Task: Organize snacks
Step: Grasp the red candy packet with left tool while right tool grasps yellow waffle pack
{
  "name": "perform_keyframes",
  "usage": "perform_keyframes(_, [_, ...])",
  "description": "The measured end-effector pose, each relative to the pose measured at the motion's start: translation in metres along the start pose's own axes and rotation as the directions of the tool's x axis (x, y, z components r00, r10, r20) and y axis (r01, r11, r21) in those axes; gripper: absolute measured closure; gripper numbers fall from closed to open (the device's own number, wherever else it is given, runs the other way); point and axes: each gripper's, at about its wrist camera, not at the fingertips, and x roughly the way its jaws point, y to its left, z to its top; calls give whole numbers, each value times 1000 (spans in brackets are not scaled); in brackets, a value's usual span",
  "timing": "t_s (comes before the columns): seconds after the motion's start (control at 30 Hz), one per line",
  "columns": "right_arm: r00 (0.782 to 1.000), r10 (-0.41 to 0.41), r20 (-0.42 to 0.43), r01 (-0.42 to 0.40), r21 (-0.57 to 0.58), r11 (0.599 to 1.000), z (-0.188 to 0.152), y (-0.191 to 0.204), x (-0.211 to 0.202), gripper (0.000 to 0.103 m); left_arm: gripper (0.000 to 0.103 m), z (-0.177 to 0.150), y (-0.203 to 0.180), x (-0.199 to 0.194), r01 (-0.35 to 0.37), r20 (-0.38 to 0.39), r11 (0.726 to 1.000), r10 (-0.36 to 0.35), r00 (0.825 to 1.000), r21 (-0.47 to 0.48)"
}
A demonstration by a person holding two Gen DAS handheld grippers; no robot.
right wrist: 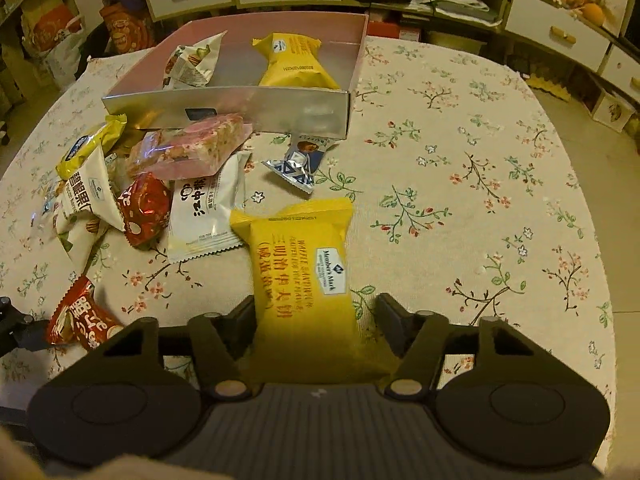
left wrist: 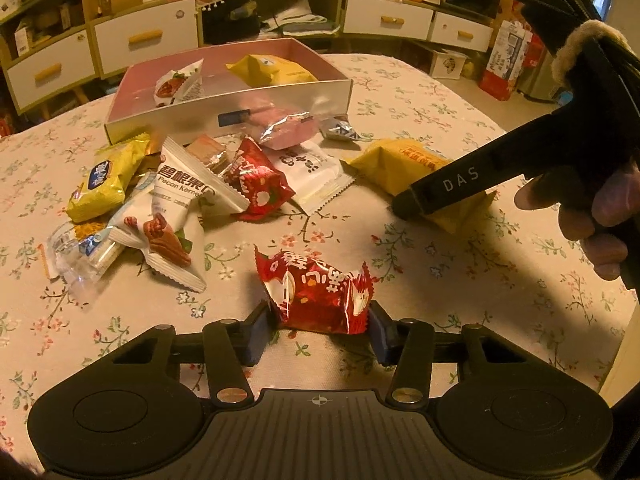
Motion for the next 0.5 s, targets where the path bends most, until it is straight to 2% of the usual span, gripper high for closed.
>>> perform_keyframes(0.1, [1000,1,0,-1,-7,1000,1,1,-1,56,56,0,0,0,-2,1,1000,2,1000,3])
perform_keyframes(0.3, [1000,-9,-3,9,2,1000,3,1,-1,60,52,-2,-3,0,3,10,1000,-3,1000,27])
perform_keyframes(0.43, [1000,-15,-4,15,8,1000,3,1,-2,62,34,-2,-6,2,9,22,999,-10,1000,49])
perform_keyframes(0.5, [1000,-14,-4,14,9,1000,3,1,-3,64,29,-2,-7,4,-11,31,998,9,999,58])
